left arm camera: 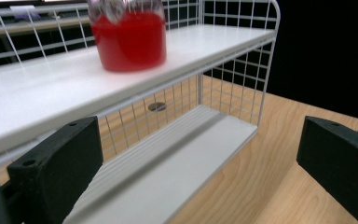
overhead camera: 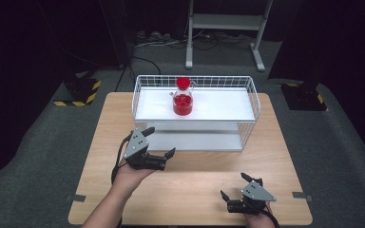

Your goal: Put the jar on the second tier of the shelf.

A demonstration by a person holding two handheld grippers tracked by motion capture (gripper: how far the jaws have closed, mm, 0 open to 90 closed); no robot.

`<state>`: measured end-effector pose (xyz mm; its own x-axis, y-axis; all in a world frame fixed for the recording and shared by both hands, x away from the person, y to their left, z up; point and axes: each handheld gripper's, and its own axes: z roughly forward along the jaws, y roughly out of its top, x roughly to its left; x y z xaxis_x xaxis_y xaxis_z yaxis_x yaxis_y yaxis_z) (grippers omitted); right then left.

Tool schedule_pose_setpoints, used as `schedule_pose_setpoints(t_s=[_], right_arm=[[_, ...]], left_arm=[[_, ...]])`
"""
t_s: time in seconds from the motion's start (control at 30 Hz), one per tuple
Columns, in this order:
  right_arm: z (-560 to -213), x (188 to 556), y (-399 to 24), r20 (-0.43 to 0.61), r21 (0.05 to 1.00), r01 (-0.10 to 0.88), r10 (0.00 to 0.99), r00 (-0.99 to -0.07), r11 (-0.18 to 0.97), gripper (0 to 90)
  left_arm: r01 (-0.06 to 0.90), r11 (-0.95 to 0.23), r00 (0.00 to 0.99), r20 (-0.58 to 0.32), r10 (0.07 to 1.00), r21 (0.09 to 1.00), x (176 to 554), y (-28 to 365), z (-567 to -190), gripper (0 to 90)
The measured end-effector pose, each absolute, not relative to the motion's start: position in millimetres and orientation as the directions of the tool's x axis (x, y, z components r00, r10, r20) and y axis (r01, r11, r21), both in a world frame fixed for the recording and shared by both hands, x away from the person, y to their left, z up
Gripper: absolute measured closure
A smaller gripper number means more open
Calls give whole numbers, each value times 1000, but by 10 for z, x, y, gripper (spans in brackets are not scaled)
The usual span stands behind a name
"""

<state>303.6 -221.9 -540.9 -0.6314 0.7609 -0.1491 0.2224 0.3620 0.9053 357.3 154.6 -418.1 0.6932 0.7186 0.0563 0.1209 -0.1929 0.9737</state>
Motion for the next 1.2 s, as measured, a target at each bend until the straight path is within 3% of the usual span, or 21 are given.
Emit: schedule_pose_setpoints(t_s=[0.9,1.2], right_arm=[[-5409,3033,-2218,-152,906,224,769,-621,360,6],[-5410,3031,-2210,-161,904,225,777,-608,363,6]], left_arm=[[274,-248,663,4,749,929,3237,1815,-5160,4],[335,-328,635,45,771,883,3045,2103,-5446,4]])
